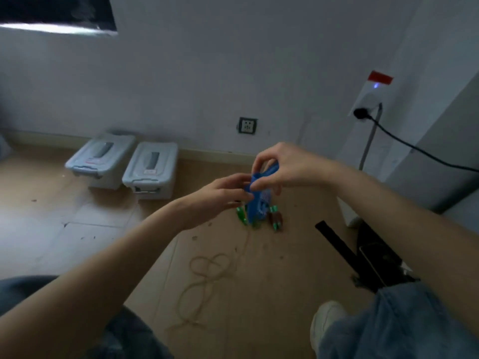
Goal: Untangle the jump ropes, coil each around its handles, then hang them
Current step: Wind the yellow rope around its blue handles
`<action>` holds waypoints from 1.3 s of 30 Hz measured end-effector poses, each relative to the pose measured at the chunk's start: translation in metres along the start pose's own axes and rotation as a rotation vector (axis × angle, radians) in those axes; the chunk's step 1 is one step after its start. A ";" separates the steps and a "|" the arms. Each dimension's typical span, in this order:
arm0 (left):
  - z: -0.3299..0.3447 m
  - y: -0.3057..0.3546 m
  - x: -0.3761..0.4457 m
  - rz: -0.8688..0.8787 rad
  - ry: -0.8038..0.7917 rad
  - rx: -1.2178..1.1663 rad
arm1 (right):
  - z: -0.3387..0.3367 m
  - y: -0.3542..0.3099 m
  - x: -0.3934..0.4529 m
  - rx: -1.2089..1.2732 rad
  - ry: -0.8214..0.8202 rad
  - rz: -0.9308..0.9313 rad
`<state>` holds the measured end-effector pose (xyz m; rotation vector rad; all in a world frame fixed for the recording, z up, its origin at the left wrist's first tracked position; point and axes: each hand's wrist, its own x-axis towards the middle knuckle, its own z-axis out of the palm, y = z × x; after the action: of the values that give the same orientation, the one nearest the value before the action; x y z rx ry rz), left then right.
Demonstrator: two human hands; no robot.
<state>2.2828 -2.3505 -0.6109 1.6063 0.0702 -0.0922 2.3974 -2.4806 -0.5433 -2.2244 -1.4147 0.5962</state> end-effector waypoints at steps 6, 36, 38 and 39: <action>0.014 0.024 -0.018 -0.035 0.086 -0.073 | -0.008 -0.014 -0.015 0.640 0.381 -0.040; 0.001 0.009 -0.027 -0.467 -0.290 -0.022 | 0.071 0.014 -0.030 -0.674 0.223 -0.340; 0.001 0.008 -0.027 -0.453 -0.239 0.011 | 0.062 0.021 -0.033 -0.572 0.198 -0.266; -0.003 0.009 -0.029 -0.446 -0.229 0.030 | 0.053 0.023 -0.035 -0.430 0.155 -0.200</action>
<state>2.2552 -2.3480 -0.5985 1.5761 0.2493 -0.6233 2.3705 -2.5145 -0.5954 -2.3371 -1.7841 0.0498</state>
